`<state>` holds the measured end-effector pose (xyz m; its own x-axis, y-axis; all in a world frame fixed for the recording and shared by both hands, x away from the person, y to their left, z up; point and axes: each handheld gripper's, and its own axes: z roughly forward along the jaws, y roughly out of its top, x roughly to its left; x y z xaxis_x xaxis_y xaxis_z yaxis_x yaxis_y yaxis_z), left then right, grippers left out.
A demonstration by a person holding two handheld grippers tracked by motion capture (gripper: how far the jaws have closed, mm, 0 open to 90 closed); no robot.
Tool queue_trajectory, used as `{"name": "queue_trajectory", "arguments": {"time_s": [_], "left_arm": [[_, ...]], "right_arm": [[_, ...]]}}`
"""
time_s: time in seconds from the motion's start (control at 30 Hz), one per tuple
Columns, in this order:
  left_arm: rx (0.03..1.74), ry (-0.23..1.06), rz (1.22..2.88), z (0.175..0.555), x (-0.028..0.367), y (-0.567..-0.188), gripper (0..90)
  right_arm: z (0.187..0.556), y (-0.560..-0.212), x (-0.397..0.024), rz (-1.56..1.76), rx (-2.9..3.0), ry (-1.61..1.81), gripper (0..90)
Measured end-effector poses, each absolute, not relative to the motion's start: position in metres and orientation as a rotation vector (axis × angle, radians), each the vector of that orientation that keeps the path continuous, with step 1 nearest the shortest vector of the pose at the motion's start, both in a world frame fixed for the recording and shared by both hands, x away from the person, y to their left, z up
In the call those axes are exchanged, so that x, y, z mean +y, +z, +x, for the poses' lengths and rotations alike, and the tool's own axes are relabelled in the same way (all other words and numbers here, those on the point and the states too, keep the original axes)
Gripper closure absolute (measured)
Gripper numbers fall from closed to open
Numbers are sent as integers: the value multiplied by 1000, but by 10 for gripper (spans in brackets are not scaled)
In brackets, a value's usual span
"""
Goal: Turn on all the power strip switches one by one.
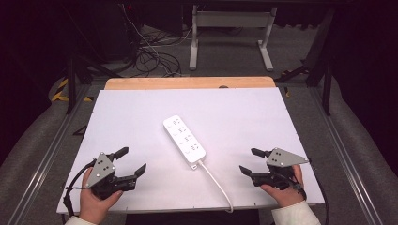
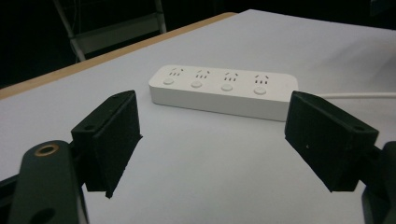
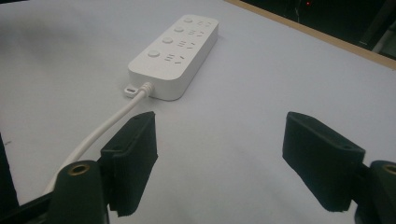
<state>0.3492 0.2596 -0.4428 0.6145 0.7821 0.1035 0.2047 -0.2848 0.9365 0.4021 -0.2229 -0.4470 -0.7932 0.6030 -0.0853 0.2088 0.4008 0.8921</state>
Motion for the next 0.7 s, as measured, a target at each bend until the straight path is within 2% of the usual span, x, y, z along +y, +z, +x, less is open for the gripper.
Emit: {"name": "queue_trajectory", "arguments": {"time_s": [0.47, 0.6, 0.7], "left_arm": [[797, 679, 1823, 349, 257, -438, 238], [782, 696, 1844, 348, 255, -435, 268], [802, 656, 1863, 349, 254, -433, 307]], "right_arm": [[402, -447, -221, 688, 2277, 1352, 281], [402, -448, -221, 685, 2277, 1351, 281], [403, -448, -221, 685, 2279, 1353, 284]]}}
